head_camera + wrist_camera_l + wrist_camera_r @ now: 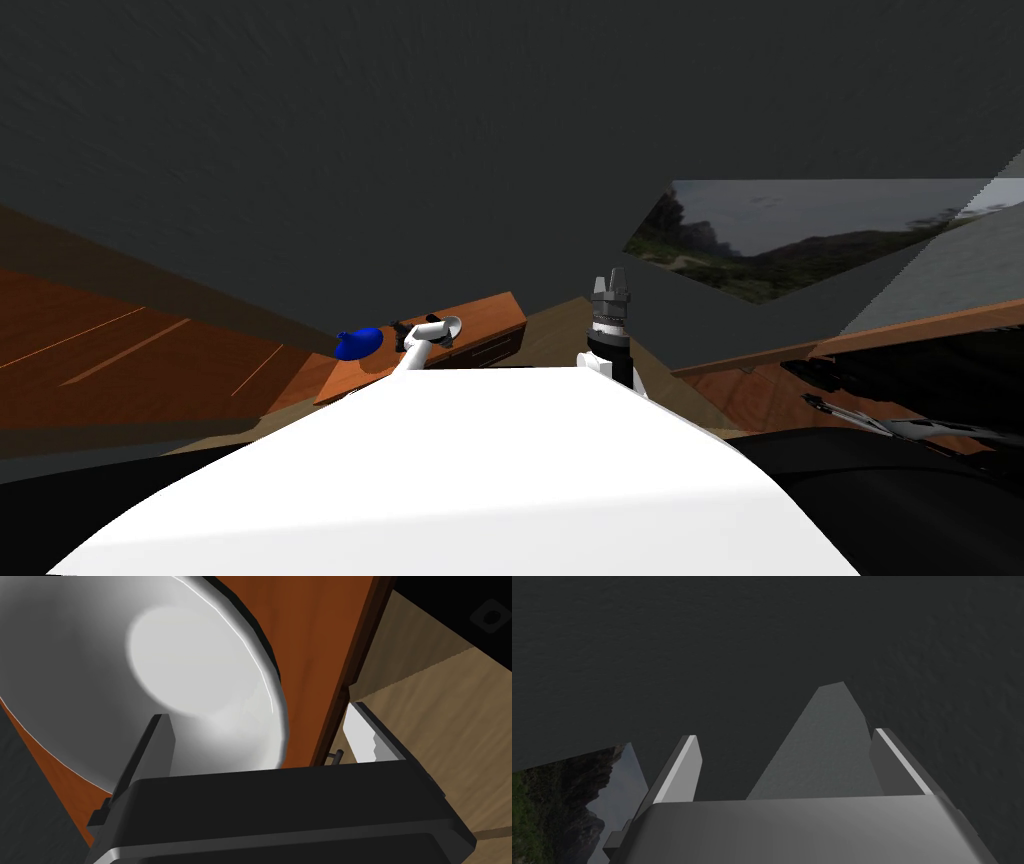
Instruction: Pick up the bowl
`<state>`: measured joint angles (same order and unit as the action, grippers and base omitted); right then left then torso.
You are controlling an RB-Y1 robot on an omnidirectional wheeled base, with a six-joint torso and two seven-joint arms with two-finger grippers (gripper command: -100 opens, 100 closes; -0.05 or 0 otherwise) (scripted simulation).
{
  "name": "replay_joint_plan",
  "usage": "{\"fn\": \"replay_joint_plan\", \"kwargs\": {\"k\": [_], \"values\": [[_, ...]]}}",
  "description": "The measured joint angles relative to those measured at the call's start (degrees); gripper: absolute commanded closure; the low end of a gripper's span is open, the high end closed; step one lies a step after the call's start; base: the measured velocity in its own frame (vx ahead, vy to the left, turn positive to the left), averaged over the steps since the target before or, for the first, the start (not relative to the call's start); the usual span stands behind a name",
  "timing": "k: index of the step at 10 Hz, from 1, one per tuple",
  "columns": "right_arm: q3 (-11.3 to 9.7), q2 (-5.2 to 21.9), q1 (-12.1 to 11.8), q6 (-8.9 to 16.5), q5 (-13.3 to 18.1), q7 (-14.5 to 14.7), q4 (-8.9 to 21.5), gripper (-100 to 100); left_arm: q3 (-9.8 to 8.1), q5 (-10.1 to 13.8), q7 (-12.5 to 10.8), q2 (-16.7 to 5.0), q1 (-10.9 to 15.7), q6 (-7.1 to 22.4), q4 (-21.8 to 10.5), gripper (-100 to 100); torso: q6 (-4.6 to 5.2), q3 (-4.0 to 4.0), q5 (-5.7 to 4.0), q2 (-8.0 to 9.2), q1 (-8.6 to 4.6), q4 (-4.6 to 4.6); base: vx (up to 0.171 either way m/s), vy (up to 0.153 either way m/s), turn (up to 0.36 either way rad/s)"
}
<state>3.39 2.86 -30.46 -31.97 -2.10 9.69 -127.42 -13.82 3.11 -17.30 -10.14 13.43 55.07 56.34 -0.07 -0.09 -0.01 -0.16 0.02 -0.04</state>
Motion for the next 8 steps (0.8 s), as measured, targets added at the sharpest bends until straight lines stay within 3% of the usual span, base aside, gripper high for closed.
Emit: {"fn": "replay_joint_plan", "kwargs": {"k": [1,5,6,7,8], "values": [[0.0,0.0,0.0,0.0,0.0,0.0,0.0,0,0.01,0.0,0.0,0.0,0.0,-0.2,-0.1,100,0.00,0.04,-0.01,0.08,-0.02,0.02,0.000,0.000,0.000],[0.0,0.0,0.0,0.0,0.0,0.0,0.0,0,0.00,0.0,0.0,0.1,0.0,-0.1,-0.1,100,0.02,0.10,-0.04,0.16,-0.03,0.05,0.000,0.000,0.000],[0.0,0.0,0.0,0.0,0.0,0.0,0.0,0,0.00,0.0,0.0,0.1,-0.1,-0.1,-0.1,0,0.02,0.11,-0.04,0.17,-0.04,0.06,0.000,0.000,0.000],[0.0,0.0,0.0,0.0,0.0,0.0,0.0,0,0.00,0.0,0.0,0.1,-0.1,-0.1,-0.1,100,0.02,0.12,-0.05,0.18,-0.04,0.07,-0.033,-0.005,-0.029],[0.0,0.0,0.0,0.0,0.0,0.0,0.0,0,-0.03,-0.1,-0.2,0.0,0.1,0.6,0.6,100,0.04,0.18,-0.07,0.28,-0.08,0.11,-0.062,-0.007,-0.021]]}}
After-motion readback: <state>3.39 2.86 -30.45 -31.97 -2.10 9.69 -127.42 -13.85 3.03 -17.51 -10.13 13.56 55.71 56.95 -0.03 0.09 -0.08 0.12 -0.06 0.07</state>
